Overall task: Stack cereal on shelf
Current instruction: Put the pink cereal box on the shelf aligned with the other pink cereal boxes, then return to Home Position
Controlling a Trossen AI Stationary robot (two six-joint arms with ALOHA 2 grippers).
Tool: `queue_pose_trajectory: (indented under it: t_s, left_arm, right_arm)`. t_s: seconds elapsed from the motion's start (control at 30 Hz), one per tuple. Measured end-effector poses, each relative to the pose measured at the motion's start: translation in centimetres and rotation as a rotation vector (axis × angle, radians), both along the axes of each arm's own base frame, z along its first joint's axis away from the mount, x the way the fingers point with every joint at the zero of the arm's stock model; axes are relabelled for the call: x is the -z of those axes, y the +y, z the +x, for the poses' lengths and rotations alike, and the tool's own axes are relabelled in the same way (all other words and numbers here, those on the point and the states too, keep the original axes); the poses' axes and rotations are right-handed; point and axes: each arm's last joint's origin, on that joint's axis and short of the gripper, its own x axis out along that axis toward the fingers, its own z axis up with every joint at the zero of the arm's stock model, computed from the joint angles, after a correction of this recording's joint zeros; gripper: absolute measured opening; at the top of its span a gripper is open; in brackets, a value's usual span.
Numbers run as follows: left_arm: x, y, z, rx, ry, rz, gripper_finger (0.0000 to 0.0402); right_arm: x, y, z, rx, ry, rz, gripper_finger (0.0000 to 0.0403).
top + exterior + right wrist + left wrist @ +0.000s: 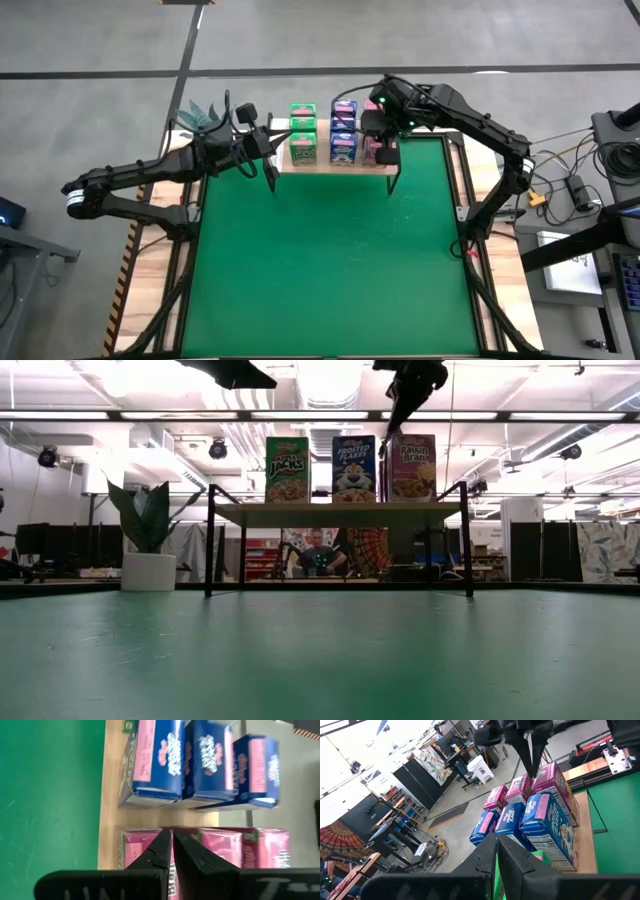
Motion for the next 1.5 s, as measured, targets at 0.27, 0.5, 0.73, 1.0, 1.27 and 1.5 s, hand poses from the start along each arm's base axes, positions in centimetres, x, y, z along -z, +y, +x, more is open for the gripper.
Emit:
queue_pose_trajectory:
  t_s: [0.27,0.5,0.73,1.0,1.27,1.5]
  left_arm:
    - [0.2,-0.4,-0.4,0.131,0.041,-0.029,0.0000]
    - [-0.5,-2.3,-3.9,0.628,0.006,-0.088,0.0000]
    - [0.4,-3.4,-6.8,0.686,-0.077,-0.053,0.0000]
    - [3.6,-4.3,-9.1,0.693,-0.150,-0.048,0.0000]
    - [7.0,-4.7,-10.2,0.695,-0.207,-0.094,0.0000]
    - [9.3,-4.9,-10.7,0.698,-0.255,-0.137,0.0000]
  right_arm:
    - [-1.8,1.3,-1.6,-0.084,-0.131,0.065,0.0009]
    - [-1.4,3.2,-4.1,-0.239,-0.402,0.097,0.0009]
    - [2.3,4.5,-6.3,-0.306,-0.605,0.036,0.0009]
    - [7.2,5.4,-8.1,-0.330,-0.729,-0.022,0.0009]
    - [10.9,6.4,-9.9,-0.363,-0.858,-0.025,0.0009]
    - [13.4,7.2,-11.5,-0.363,-0.921,-0.040,0.0009]
